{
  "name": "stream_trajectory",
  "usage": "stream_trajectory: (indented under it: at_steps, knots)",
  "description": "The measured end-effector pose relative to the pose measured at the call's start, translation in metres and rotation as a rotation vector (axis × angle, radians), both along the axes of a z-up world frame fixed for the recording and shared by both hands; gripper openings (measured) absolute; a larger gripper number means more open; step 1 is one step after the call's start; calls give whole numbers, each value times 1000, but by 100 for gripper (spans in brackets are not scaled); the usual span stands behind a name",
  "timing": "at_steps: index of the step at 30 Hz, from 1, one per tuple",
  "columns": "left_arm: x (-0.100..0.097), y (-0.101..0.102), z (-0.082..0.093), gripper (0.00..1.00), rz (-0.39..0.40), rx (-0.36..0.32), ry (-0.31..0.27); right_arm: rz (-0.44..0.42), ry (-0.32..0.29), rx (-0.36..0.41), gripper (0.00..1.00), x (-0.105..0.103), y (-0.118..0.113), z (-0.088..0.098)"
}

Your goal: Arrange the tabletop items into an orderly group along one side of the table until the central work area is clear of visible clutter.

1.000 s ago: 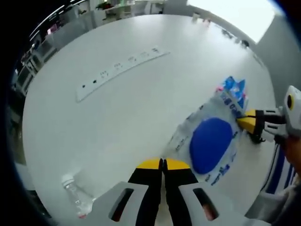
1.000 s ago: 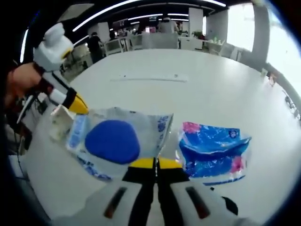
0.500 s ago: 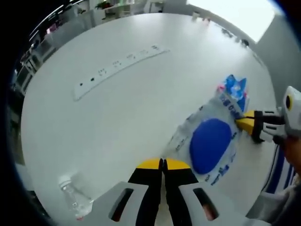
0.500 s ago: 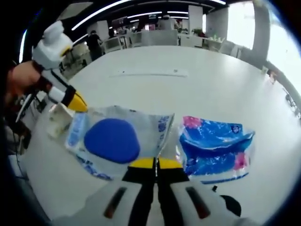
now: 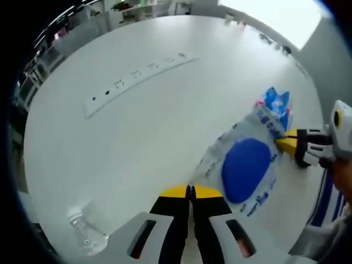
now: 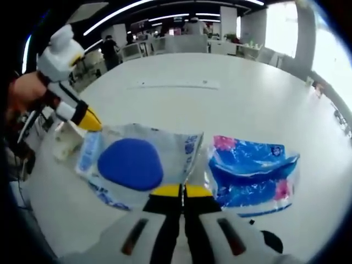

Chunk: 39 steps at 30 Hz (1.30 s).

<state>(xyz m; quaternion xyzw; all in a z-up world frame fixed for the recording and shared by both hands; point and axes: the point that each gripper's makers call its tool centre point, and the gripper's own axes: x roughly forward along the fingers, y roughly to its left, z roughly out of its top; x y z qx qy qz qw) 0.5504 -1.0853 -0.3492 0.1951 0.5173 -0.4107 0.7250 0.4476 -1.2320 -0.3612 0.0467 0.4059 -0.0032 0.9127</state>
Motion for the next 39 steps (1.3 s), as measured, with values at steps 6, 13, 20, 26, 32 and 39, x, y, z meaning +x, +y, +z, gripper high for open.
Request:
stream_trajectory:
  at_steps: [6, 13, 20, 26, 32, 39]
  knots:
    - [2, -1, -1, 0, 0, -3, -3, -1, 0, 0, 0, 1, -1, -2]
    - [2, 0, -3, 0, -11, -3, -12, -7, -4, 4, 0, 2, -2, -3]
    - [5, 0, -3, 0, -16, -10, -24, -5, -6, 10, 0, 2, -3, -4]
    - [5, 1, -4, 0, -23, -11, -30, -7, -13, 9, 0, 2, -2, -4]
    - [7, 1, -3, 1, -37, -13, -46, 2, -7, 1, 2, 1, -2, -5]
    - [7, 2, -3, 3, -36, -17, -54, 2, -4, -3, 3, 0, -3, -7]
